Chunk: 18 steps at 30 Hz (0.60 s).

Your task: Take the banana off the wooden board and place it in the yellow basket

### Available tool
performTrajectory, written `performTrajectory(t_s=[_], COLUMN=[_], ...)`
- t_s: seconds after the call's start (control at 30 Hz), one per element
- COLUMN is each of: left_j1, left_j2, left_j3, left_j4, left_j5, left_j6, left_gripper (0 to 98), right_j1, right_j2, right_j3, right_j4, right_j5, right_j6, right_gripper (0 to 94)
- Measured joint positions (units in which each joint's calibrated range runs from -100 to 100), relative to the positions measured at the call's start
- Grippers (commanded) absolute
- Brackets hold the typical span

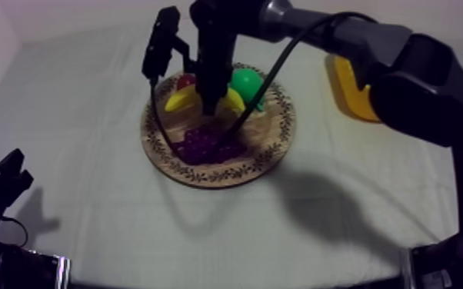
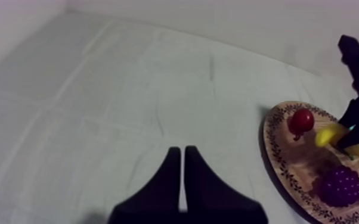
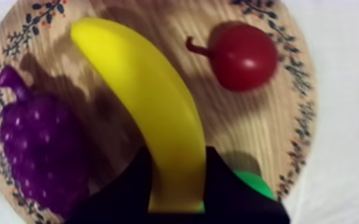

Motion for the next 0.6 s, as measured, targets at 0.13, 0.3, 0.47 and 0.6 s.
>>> performTrajectory(t_s=[0.13,0.3,0.47,0.6], left_j1=[0.0,0.0,0.0,0.0], left_j2=[0.0,0.0,0.0,0.0], left_j3=[0.0,0.0,0.0,0.0], left_j4=[0.00,0.00,0.00,0.00], left_j5=[0.0,0.0,0.0,0.0], left_j6=[0.0,0.0,0.0,0.0], left_gripper=[0.0,0.0,0.0,0.0], right_j1=[0.9,2.3,3.5,4.1], right_j2=[-5.4,-13.7,-22.6,-29.1], right_j3=[3.2,7.4,12.1,16.7], right_j4=[0.7,1.4,2.2,2.6], right_j5=[0.6,1.3,1.6,2.3], right_j6=[0.0,-0.8,-2.3,-4.1], right_gripper=[5.6,5.7,5.7,5.4])
